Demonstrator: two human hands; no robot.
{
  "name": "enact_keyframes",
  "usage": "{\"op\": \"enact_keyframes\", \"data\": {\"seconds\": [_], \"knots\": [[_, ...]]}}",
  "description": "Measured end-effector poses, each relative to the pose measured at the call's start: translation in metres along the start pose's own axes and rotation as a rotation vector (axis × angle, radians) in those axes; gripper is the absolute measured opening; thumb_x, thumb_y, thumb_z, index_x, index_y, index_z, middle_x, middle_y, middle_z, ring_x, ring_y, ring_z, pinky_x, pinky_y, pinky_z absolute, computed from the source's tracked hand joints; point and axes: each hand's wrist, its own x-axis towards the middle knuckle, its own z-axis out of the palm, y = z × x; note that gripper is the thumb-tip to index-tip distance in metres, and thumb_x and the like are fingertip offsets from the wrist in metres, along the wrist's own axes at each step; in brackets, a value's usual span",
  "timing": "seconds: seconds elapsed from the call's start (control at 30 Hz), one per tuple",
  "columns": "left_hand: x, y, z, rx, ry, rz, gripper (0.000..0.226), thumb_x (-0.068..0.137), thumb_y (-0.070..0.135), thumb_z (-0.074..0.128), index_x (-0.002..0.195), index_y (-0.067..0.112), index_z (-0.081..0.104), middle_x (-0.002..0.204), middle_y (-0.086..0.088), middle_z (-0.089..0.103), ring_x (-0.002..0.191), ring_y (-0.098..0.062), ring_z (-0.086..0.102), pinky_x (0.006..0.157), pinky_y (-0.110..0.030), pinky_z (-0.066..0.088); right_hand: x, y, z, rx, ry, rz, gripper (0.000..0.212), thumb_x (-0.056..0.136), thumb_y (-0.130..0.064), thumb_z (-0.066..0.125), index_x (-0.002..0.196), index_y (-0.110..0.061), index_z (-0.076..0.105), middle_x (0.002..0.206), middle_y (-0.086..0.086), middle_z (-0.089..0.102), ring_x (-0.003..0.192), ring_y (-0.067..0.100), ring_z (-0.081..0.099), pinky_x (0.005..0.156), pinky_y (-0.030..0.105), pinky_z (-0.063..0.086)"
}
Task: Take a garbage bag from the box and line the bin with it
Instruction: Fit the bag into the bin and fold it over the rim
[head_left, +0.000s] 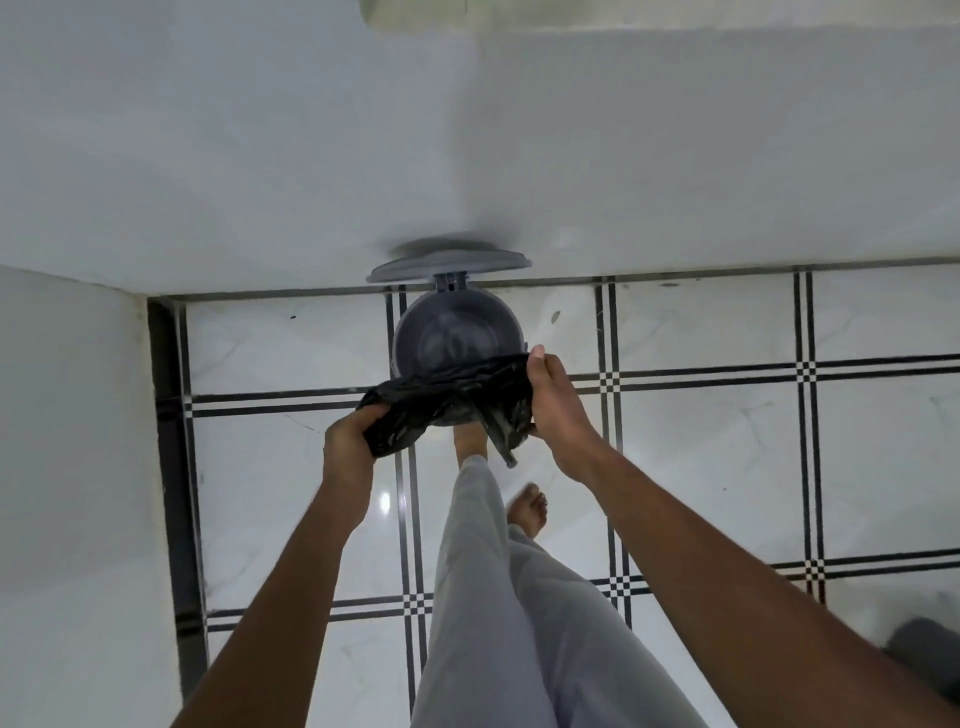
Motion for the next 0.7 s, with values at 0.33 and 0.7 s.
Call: {"op": "enact_keyframes", "data": {"seconds": [0.33, 0.7], "knots": [[0.13, -0.03, 0.026, 0.302, -0.025, 0.178, 0.016, 0.096, -0.003, 0.055, 0.081, -0.004, 0.063, 0.077, -0.01, 0.052, 0.069, -0.015, 0.051, 0.064, -0.017, 0.045, 0.13, 0.052, 0.039, 0.079, -0.007, 0.003, 0.057, 0.114, -0.066, 0.032, 0.152, -0.027, 0.049, 0.146, 0.007, 0.065, 0.135, 0.029, 0.065, 0.117, 0.059, 0.054], [0.292, -0.075, 0.039, 0.638, -0.014, 0.095, 0.041, 0.098, 0.044, 0.064, 0.127, 0.016, 0.069, 0.112, -0.008, 0.078, 0.094, -0.035, 0.081, 0.088, -0.053, 0.066, 0.267, 0.094, 0.047, -0.265, 0.092, -0.174, 0.043, 0.12, -0.046, 0.036, 0.143, -0.018, 0.059, 0.099, -0.021, 0.055, 0.094, 0.007, 0.059, 0.092, 0.023, 0.043]]}}
